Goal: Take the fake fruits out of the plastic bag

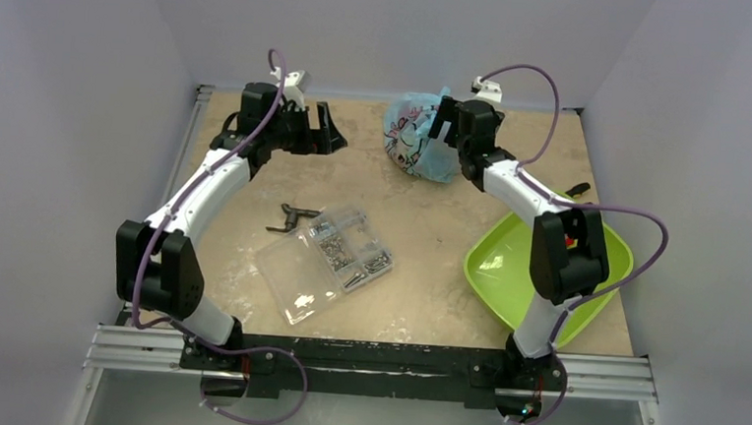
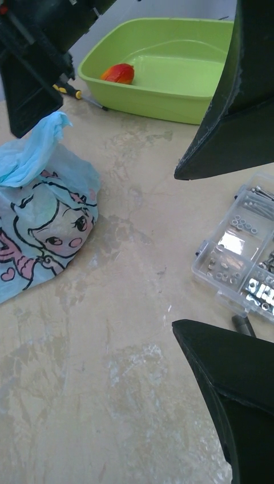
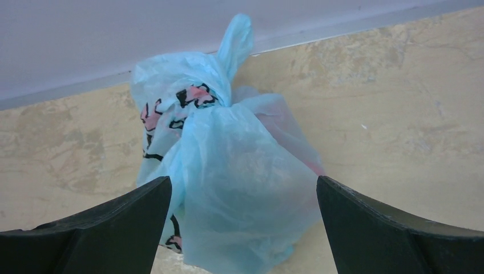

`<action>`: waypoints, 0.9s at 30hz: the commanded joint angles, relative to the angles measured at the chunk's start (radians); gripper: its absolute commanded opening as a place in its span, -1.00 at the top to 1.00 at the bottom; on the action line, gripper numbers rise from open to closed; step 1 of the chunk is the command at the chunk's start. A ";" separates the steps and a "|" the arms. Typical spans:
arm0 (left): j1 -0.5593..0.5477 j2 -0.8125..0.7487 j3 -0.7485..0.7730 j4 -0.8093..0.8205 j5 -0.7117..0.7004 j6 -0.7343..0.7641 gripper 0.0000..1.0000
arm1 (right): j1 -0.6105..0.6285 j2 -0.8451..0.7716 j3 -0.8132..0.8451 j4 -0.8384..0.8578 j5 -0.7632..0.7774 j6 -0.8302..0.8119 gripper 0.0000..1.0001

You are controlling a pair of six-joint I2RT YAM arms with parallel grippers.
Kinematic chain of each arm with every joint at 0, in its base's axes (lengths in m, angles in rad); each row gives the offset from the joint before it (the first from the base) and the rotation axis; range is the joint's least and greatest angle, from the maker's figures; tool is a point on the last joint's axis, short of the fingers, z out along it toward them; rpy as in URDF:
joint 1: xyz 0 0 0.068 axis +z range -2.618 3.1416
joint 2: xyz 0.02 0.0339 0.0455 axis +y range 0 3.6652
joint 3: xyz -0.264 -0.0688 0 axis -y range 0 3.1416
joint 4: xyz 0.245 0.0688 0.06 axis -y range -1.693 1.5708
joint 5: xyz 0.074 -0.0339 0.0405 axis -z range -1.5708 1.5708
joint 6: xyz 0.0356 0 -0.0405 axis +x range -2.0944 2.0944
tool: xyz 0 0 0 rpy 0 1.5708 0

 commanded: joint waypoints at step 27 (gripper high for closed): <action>-0.112 0.102 0.126 -0.050 0.197 -0.035 -0.77 | 0.028 0.099 -0.004 0.042 -0.294 -0.040 -0.06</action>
